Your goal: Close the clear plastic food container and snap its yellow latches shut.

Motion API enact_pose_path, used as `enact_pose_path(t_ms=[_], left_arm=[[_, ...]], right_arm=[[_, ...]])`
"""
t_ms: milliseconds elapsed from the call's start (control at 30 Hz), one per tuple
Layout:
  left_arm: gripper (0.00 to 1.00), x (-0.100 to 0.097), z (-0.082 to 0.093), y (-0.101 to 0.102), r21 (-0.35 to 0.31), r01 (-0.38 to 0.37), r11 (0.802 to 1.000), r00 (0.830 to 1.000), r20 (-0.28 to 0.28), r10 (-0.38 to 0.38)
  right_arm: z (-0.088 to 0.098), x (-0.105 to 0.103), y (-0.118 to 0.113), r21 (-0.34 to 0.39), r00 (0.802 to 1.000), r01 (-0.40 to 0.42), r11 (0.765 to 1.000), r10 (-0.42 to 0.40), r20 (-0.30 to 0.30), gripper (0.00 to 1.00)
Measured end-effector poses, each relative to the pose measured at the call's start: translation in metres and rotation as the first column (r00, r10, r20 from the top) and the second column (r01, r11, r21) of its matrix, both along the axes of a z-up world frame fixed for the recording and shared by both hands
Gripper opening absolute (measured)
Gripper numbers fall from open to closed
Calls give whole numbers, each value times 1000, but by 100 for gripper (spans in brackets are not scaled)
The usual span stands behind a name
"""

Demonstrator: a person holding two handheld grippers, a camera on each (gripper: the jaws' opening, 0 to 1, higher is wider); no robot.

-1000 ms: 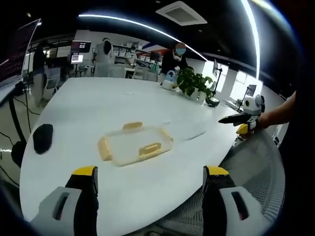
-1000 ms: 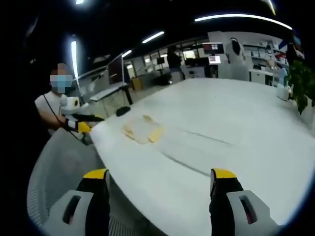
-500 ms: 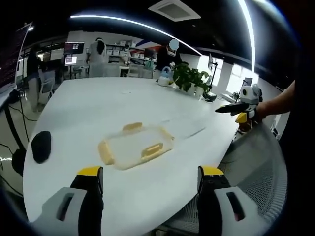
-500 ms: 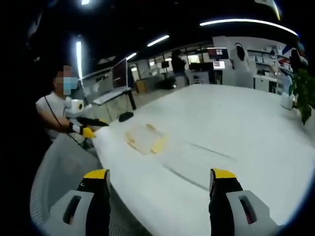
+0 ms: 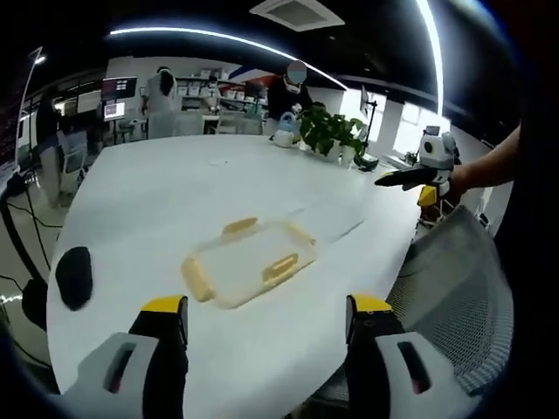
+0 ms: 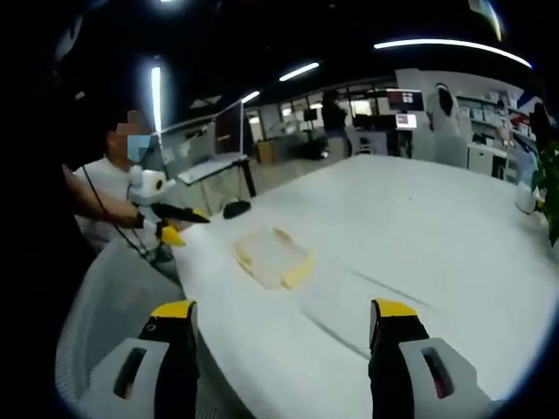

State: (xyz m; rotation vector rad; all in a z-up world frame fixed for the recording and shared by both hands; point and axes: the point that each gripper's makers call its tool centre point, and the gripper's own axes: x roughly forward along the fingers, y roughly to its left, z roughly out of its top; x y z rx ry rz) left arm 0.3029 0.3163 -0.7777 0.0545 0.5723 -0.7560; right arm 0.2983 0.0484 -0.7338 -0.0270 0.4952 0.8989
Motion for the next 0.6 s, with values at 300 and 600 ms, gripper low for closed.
enact_pose_path(t_ms=[300,600], left_arm=[[73,15,-1,6,43,51,998,999,16,-51],[71,31,-3,10,66,96,993,995,5,-96]], right_arm=[[0,4,16,12,1000,-29,1000,29,-5,79],[0,14,36,17,998,-58,998,58,4,79]])
